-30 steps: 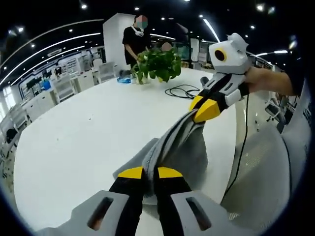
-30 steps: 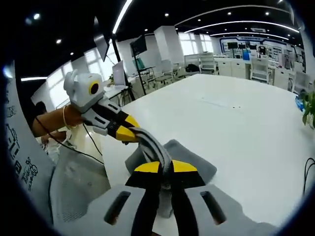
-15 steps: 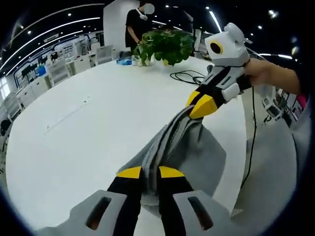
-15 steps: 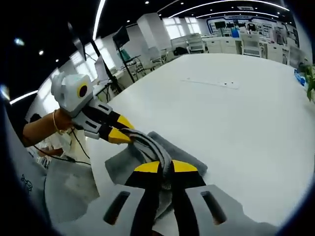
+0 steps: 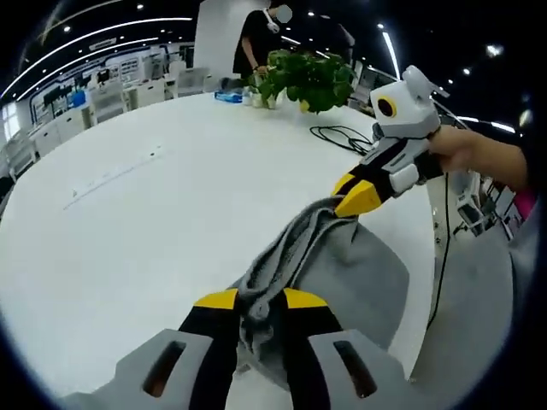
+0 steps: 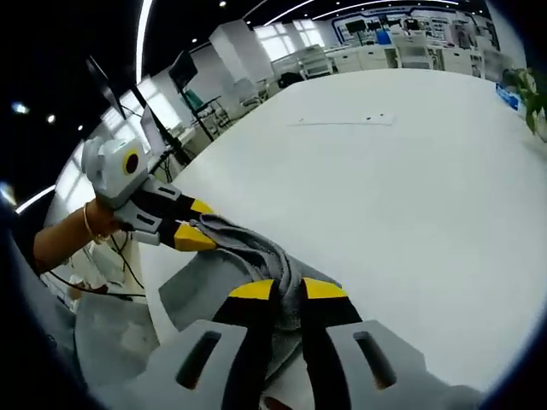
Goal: Fold the towel on the table until its edges align and the towel forms a compact rectangular stack.
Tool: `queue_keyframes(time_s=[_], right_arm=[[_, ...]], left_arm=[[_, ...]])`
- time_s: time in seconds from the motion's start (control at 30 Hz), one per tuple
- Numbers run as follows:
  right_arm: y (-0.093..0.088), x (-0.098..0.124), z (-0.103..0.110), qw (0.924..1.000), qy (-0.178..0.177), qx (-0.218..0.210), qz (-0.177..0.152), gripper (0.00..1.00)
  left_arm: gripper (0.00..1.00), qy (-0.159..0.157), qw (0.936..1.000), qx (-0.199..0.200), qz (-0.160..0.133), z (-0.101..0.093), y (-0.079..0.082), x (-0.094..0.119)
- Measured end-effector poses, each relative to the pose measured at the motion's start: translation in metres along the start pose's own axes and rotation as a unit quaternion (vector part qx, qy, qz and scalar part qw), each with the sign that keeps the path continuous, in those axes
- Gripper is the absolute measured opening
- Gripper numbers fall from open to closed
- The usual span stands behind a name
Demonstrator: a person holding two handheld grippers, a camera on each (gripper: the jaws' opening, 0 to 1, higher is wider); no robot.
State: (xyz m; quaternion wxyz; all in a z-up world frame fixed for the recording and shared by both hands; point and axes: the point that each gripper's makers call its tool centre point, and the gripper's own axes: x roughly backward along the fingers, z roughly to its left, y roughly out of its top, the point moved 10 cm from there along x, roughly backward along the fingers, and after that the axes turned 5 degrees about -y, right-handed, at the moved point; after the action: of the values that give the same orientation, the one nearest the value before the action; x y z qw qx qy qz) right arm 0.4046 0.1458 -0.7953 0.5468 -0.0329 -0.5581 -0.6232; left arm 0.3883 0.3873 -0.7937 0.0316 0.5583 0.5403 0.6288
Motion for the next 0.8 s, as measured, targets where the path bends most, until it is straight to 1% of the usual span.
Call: queue_keyframes(time_s=[0.07, 0.1, 0.17, 0.27, 0.37, 0.43, 0.53, 0.7, 0.73, 0.8], right_arm=[[0.001, 0.0, 0.0, 0.9999, 0.004, -0.007, -0.008, 0.16], [0.001, 0.0, 0.001, 0.9998, 0.005, -0.011, -0.014, 0.18], [0.001, -0.001, 0.0, 0.9996, 0.005, -0.017, -0.021, 0.22], [-0.001, 0.001, 0.0, 0.9993, -0.003, -0.014, -0.034, 0.26], [-0.002, 0.003, -0.002, 0.9984, -0.018, -0.015, -0.052, 0.28], [-0.005, 0.005, -0.002, 0.9979, -0.022, -0.02, -0.057, 0.29], [-0.011, 0.009, 0.0, 0.9978, -0.026, -0.024, -0.057, 0.31], [-0.03, 0.016, 0.004, 0.9982, -0.024, -0.029, -0.047, 0.31], [-0.031, 0.017, 0.004, 0.9982, -0.024, -0.029, -0.045, 0.31], [-0.038, 0.019, 0.005, 0.9985, -0.023, -0.03, -0.039, 0.31]], left_arm=[[0.27, -0.007, 0.9995, 0.024, -0.02, 0.001, -0.001, 0.002], [0.29, -0.006, 0.9994, 0.027, -0.023, 0.002, -0.003, 0.003], [0.32, 0.007, 0.9992, 0.032, -0.024, 0.003, -0.008, 0.006], [0.37, 0.023, 0.9985, 0.045, -0.02, 0.005, -0.018, 0.01], [0.38, 0.03, 0.9974, 0.062, -0.02, 0.003, -0.026, 0.013], [0.38, 0.032, 0.997, 0.068, -0.02, 0.0, -0.03, 0.015], [0.38, 0.032, 0.9961, 0.08, -0.018, -0.006, -0.039, 0.018], [0.38, 0.029, 0.9946, 0.098, -0.017, -0.019, -0.054, 0.024], [0.38, 0.029, 0.994, 0.104, -0.018, -0.022, -0.057, 0.026], [0.38, 0.029, 0.9934, 0.109, -0.022, -0.026, -0.059, 0.029]])
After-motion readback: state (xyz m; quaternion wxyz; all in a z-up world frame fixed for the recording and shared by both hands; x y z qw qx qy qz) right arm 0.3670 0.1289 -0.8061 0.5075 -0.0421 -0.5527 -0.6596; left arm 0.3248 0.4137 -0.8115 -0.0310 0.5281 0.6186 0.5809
